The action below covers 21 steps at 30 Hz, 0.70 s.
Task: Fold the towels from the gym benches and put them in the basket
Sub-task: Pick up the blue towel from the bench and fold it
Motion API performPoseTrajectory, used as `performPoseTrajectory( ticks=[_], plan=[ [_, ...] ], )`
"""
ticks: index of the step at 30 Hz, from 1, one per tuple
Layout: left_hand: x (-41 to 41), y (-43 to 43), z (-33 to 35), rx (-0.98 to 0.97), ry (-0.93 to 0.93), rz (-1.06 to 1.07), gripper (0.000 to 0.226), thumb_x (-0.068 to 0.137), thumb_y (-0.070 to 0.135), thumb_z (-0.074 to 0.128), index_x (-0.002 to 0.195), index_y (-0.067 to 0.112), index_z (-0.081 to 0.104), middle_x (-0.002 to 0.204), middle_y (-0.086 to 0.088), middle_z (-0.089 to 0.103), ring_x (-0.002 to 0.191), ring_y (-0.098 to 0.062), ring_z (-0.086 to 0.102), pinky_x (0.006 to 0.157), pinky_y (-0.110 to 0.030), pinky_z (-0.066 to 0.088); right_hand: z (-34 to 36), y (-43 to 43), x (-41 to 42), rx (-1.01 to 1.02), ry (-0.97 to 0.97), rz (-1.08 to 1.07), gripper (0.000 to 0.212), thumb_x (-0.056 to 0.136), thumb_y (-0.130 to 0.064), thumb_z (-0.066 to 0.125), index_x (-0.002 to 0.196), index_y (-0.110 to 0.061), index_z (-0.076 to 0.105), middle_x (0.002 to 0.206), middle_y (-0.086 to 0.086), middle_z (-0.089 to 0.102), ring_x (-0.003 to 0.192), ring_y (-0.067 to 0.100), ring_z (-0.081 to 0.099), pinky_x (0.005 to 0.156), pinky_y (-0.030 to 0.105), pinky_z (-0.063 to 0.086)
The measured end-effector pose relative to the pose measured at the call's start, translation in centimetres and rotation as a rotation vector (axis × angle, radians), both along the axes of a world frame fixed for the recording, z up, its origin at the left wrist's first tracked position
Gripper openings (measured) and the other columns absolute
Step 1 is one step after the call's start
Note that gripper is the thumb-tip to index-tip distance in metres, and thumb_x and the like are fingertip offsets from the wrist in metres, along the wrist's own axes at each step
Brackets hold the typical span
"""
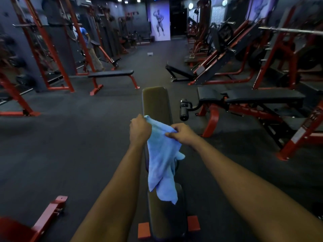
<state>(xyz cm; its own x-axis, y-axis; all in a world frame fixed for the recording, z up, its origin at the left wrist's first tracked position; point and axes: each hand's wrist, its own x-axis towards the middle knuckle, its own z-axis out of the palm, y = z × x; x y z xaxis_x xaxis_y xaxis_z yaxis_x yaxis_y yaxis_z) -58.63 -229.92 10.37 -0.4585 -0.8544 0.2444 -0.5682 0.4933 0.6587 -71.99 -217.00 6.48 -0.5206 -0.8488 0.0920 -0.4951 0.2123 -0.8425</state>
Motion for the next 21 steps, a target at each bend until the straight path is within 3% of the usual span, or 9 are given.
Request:
performPoseTrajectory(
  ticks=[2, 4, 6, 8, 12, 16, 18, 21],
  plan=[
    [0.3, 0.1, 0.3, 0.078, -0.124, 0.118, 0.03, 0.091, 0.016, 0.045, 0.112, 0.001, 0.06, 0.118, -0.026, 0.061, 0.111, -0.045, 0.058, 0.09, -0.044, 0.049, 1.4, -0.4, -0.6, -0.113, 0.079, -0.064, 0.025, 0.082, -0.018, 0.073, 0.068, -0.003, 0.06, 0.057, -0.003, 0.049, 0.056, 0.006, 0.043, 0.058, 0.026, 0.037],
    [0.4, 0.4, 0.7, 0.08, -0.09, 0.105, 0.032, 0.087, 0.013, 0.046, 0.115, 0.003, 0.057, 0.119, -0.023, 0.061, 0.112, -0.042, 0.058, 0.089, -0.042, 0.047, 3.2, -0.6, -0.9, -0.17, 0.162, -0.054, 0.027, 0.081, -0.021, 0.075, 0.065, -0.004, 0.06, 0.057, -0.003, 0.049, 0.055, 0.002, 0.042, 0.055, 0.023, 0.035],
    [0.2, 0.9, 0.9, 0.067, 0.111, -0.181, 0.033, 0.083, 0.01, 0.049, 0.116, 0.01, 0.052, 0.115, -0.014, 0.064, 0.106, -0.033, 0.061, 0.082, -0.035, 0.046, 4.9, -0.5, -0.7, -0.147, 0.271, 0.01, 0.026, 0.081, -0.025, 0.078, 0.066, -0.008, 0.065, 0.057, -0.005, 0.052, 0.053, -0.002, 0.044, 0.053, 0.015, 0.033],
    [0.0, 1.2, 0.6, 0.095, 0.141, -0.503, 0.04, 0.076, 0.014, 0.048, 0.116, 0.018, 0.05, 0.106, -0.001, 0.066, 0.095, -0.019, 0.062, 0.077, -0.029, 0.047, 5.8, -0.4, -0.6, -0.129, 0.326, 0.044, 0.023, 0.079, -0.026, 0.08, 0.064, -0.015, 0.066, 0.054, -0.007, 0.05, 0.051, -0.004, 0.043, 0.052, 0.014, 0.031],
    [-0.2, 0.7, -0.1, 0.124, -0.049, -0.625, 0.039, 0.069, 0.028, 0.05, 0.103, 0.014, 0.062, 0.092, -0.002, 0.068, 0.088, -0.021, 0.062, 0.077, -0.036, 0.05, 6.5, 0.0, -1.8, -0.147, 0.334, 0.041, 0.026, 0.081, -0.026, 0.077, 0.065, -0.011, 0.064, 0.059, 0.002, 0.056, 0.058, 0.003, 0.045, 0.057, 0.024, 0.037],
    [0.0, -0.2, -0.3, 0.164, -0.03, -0.674, 0.016, 0.071, 0.035, 0.06, 0.078, 0.022, 0.063, 0.074, 0.0, 0.062, 0.072, -0.012, 0.054, 0.068, -0.034, 0.045, 8.1, 1.4, -2.6, -0.032, 0.321, 0.055, 0.016, 0.086, -0.026, 0.074, 0.08, -0.011, 0.074, 0.073, 0.003, 0.069, 0.067, 0.004, 0.056, 0.062, 0.015, 0.042],
    [-0.3, -0.4, 0.0, 0.191, 0.015, -0.729, 0.017, 0.07, 0.033, 0.062, 0.062, 0.023, 0.051, 0.06, 0.008, 0.049, 0.06, -0.008, 0.046, 0.061, -0.032, 0.038, 8.2, 1.5, -3.3, -0.002, 0.299, 0.025, 0.008, 0.085, -0.022, 0.073, 0.081, -0.016, 0.076, 0.08, 0.003, 0.075, 0.075, 0.008, 0.064, 0.074, 0.021, 0.05],
    [-0.6, -0.3, 0.1, 0.372, 0.108, -0.783, 0.022, 0.082, 0.013, 0.064, 0.071, 0.019, 0.046, 0.062, 0.0, 0.053, 0.057, -0.011, 0.057, 0.062, -0.032, 0.048, 8.1, 1.7, -4.1, -0.021, 0.282, -0.065, 0.013, 0.085, -0.023, 0.071, 0.072, -0.025, 0.073, 0.079, 0.002, 0.075, 0.082, 0.019, 0.071, 0.085, 0.04, 0.056]
  ],
)
